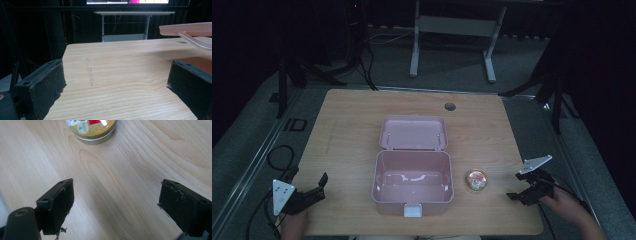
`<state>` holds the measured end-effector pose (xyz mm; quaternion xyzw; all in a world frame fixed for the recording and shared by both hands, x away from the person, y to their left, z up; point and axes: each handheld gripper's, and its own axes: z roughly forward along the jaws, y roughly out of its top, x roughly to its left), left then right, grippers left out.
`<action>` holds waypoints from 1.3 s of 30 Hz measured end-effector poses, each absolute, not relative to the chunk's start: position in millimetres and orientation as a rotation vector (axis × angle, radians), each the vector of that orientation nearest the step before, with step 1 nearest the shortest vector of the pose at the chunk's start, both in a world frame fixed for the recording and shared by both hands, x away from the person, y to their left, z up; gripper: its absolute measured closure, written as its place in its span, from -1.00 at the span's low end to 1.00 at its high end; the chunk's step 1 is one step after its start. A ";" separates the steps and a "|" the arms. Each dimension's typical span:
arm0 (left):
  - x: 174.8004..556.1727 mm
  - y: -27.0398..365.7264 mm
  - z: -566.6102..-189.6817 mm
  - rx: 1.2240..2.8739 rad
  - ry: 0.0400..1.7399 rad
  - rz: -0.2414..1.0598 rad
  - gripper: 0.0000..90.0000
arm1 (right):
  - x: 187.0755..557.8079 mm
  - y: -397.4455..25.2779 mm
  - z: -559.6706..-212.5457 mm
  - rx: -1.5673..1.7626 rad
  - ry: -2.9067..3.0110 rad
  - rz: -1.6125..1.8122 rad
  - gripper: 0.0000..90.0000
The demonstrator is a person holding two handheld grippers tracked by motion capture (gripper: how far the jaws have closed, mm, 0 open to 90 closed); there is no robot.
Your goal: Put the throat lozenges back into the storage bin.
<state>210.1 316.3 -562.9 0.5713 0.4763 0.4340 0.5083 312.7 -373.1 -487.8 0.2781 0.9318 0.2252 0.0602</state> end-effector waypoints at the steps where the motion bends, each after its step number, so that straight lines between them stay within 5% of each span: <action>1: 210.1 316.2 -562.9 1.375 1.148 1.046 -0.96 | 313.4 -371.5 -483.6 0.820 2.826 0.670 -0.72; 21: 210.4 316.6 -563.5 1.380 1.148 1.039 -0.96 | 326.2 -322.1 -453.8 0.424 3.090 0.102 -0.69; 39: 210.9 316.4 -563.9 1.380 1.140 1.027 -0.96 | 339.7 -278.1 -453.0 0.209 3.109 -0.051 -0.66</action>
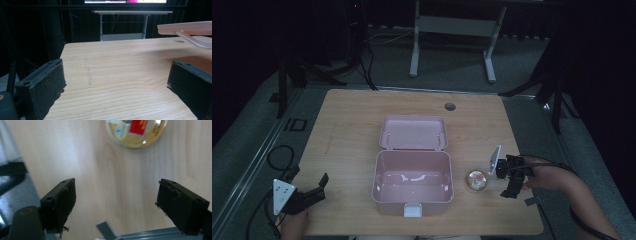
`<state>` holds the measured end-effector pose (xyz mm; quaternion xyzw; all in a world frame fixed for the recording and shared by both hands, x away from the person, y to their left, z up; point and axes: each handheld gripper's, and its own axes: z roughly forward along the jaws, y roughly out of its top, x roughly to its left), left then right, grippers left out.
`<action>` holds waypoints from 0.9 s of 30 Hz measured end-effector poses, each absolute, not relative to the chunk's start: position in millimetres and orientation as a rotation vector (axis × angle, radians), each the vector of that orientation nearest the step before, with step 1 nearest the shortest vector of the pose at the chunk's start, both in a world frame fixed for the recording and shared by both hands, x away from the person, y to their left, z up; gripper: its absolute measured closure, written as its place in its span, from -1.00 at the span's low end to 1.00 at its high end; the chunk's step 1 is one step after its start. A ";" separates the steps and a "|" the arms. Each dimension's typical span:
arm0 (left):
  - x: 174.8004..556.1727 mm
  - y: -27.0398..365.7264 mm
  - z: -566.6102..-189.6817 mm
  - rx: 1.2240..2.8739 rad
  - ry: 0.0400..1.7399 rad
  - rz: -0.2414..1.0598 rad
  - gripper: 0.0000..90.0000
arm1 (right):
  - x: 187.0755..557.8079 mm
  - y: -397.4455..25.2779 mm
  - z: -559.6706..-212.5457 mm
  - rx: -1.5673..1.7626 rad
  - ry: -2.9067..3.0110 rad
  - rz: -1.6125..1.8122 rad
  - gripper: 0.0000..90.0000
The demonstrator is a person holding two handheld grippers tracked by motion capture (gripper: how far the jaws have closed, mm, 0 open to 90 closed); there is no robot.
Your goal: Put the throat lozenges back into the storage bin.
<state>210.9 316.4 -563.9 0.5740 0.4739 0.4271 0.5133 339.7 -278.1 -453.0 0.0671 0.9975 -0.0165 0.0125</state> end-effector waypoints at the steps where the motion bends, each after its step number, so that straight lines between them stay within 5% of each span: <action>1: 211.0 316.4 -563.9 1.382 1.140 1.027 -0.96 | 341.4 -275.2 -453.8 0.212 3.110 -0.060 -0.66; 27: 210.6 317.1 -563.9 1.379 1.137 1.025 -0.96 | 376.1 -215.8 -492.8 0.163 3.164 -0.023 -0.66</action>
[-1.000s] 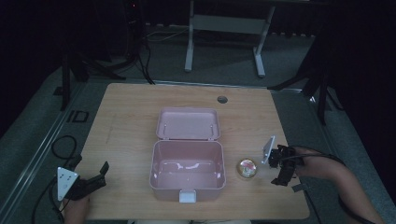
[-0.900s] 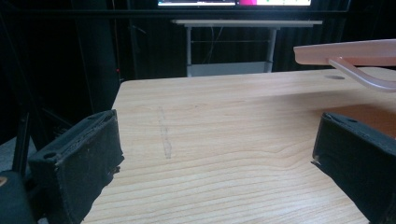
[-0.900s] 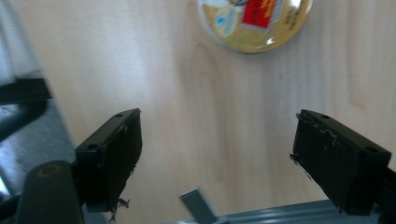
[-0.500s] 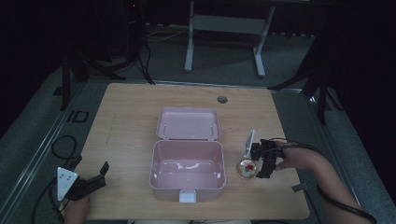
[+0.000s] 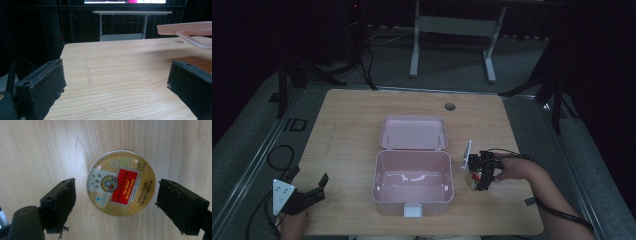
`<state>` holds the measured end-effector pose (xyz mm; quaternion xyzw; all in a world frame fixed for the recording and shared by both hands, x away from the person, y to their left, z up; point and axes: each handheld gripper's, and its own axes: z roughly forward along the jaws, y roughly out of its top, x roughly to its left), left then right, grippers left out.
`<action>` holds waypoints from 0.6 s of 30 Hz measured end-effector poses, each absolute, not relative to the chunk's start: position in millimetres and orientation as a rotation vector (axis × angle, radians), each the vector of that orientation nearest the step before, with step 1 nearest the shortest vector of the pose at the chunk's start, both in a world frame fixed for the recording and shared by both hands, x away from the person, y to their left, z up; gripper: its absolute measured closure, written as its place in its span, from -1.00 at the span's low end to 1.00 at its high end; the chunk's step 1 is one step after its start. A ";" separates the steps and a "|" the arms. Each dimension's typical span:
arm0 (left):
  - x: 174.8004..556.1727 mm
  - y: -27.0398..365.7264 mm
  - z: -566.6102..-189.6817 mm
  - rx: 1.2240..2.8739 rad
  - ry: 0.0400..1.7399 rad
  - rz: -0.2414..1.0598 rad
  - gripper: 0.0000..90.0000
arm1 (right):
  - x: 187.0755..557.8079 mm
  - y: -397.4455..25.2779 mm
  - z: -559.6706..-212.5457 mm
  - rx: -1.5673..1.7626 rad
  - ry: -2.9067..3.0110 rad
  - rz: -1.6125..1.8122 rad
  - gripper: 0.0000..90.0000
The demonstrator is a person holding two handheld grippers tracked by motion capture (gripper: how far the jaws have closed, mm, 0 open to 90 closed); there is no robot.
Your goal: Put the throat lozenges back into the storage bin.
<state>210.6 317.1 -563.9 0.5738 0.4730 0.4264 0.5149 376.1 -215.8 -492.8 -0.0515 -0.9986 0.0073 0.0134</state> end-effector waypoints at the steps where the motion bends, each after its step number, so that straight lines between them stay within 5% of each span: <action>1: 210.6 317.1 -564.0 1.379 1.137 1.024 -0.96 | 376.7 -215.5 -495.0 -0.159 -3.108 0.030 -0.66; 18: 210.8 317.3 -564.0 1.380 1.136 1.023 -0.96 | 381.2 -212.3 -506.9 -0.171 -3.104 0.089 -0.55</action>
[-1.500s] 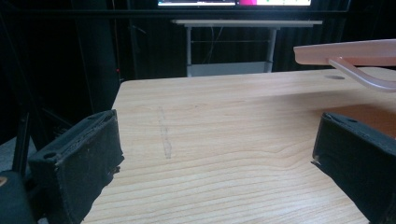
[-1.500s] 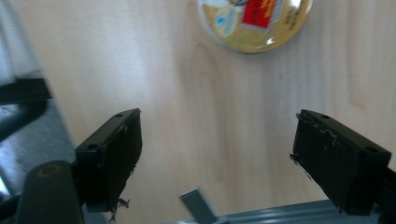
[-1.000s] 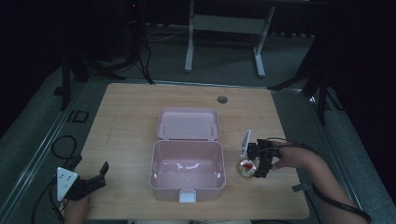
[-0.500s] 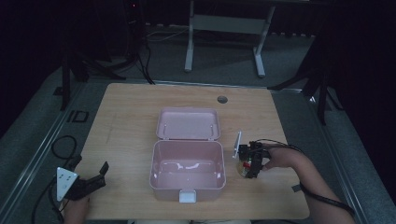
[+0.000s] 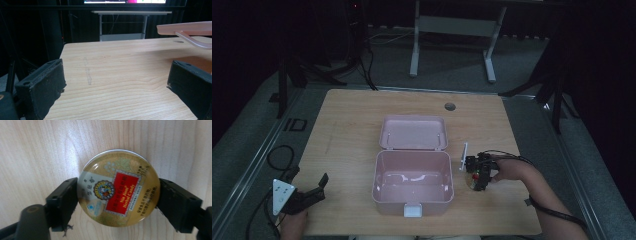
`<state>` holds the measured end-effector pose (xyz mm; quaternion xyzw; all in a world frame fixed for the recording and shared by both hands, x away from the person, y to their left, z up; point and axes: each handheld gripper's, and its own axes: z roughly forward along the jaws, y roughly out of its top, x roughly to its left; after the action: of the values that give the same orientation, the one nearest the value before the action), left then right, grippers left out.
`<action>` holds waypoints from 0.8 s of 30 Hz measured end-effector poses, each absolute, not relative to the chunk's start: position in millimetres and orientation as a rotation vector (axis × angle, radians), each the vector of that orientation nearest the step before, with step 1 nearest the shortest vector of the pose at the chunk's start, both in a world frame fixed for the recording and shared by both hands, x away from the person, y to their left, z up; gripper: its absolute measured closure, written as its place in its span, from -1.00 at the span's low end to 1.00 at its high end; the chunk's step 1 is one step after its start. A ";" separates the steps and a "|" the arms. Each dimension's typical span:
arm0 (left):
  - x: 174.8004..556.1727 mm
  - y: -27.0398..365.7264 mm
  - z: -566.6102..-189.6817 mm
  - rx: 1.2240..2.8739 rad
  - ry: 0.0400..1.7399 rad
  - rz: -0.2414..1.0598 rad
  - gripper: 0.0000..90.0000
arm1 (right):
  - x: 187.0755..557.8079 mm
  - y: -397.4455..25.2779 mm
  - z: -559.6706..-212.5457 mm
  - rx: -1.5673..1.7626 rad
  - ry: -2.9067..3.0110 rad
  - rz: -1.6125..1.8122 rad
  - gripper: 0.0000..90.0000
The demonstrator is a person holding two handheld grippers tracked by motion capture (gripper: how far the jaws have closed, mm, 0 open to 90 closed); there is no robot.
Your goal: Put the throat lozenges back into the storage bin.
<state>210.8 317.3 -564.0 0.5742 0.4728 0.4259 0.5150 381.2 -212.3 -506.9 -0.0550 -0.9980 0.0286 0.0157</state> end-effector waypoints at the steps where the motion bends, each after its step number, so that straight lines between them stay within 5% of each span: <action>1: 210.8 317.3 -564.0 1.380 1.136 1.024 -0.96 | 381.4 -212.4 -504.7 -0.181 -3.103 0.086 -0.54; 24: 210.9 317.4 -564.0 1.378 1.139 1.026 -0.96 | 364.1 -207.6 -408.9 -0.229 -3.138 0.129 -0.54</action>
<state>210.9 317.4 -564.0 0.5732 0.4738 0.4269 0.5145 364.1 -207.6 -408.9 -0.0728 -0.9965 0.0410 -0.0035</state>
